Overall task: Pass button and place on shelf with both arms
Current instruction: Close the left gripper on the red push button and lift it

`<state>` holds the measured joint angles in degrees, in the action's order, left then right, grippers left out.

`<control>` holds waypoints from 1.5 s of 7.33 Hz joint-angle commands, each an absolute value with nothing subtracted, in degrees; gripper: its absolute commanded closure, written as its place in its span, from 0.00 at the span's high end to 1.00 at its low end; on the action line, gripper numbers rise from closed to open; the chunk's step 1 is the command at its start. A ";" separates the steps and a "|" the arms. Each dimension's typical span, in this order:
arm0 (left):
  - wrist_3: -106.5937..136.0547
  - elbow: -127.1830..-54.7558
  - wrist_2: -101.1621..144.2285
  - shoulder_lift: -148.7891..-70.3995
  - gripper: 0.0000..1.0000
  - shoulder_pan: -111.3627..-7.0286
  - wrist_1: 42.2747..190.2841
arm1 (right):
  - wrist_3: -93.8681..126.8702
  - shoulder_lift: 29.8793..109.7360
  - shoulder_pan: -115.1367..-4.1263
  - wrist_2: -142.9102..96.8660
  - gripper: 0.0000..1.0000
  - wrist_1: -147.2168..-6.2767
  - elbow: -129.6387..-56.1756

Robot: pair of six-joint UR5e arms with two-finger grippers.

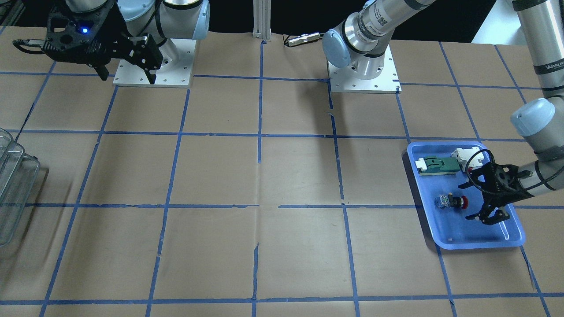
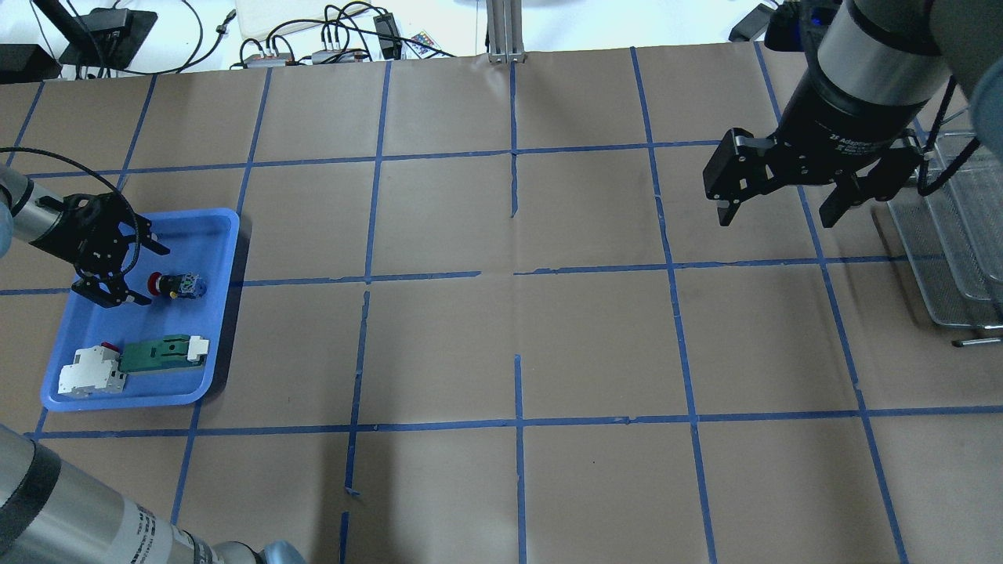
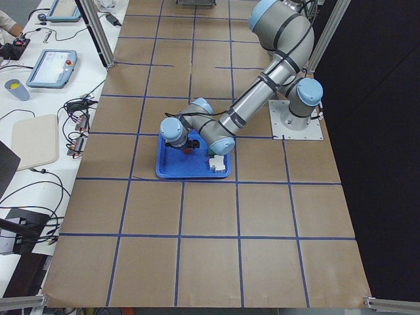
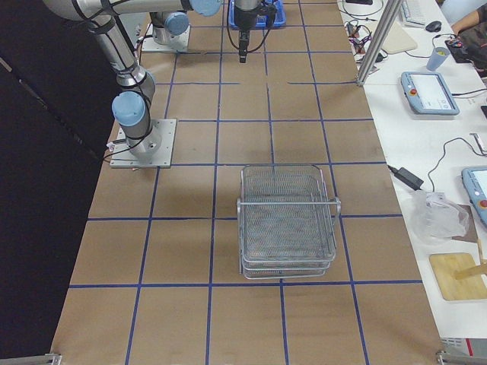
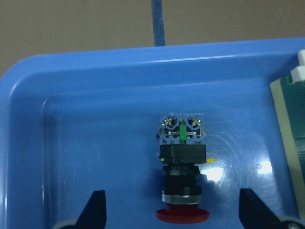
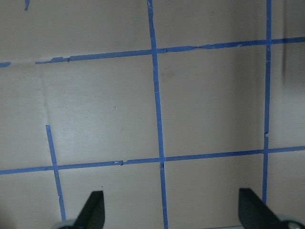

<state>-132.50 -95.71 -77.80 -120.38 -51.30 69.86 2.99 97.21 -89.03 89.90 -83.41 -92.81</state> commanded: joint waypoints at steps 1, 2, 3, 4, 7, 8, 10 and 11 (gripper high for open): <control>-132.71 -95.89 -77.61 -121.11 0.76 -50.98 70.31 | 2.99 97.21 -89.03 89.91 1.00 -83.41 -92.81; -132.98 -95.80 -77.61 -121.11 0.35 -50.98 69.88 | 2.81 97.21 -89.03 89.91 1.00 -83.41 -92.81; -133.24 -95.80 -77.69 -121.03 0.05 -50.89 69.61 | 2.73 97.21 -89.03 89.91 1.00 -83.41 -92.81; -133.42 -95.71 -77.70 -120.76 0.00 -50.89 69.61 | 2.81 97.21 -89.03 89.83 1.00 -83.41 -92.81; -131.67 -94.49 -73.87 -115.95 0.00 -54.21 76.87 | -1.10 97.29 -88.60 88.87 1.00 -84.11 -92.81; -129.05 -94.48 -72.00 -114.10 0.00 -56.66 77.95 | -8.10 97.21 -88.59 87.29 1.00 -85.50 -92.81; -121.88 -95.27 -66.56 -111.46 0.00 -65.52 78.31 | -22.32 94.77 -88.16 82.47 1.00 -91.10 -92.81; -115.20 -94.49 -64.88 -110.75 0.00 -70.44 78.31 | -28.76 93.79 -87.89 81.48 1.00 -92.19 -92.81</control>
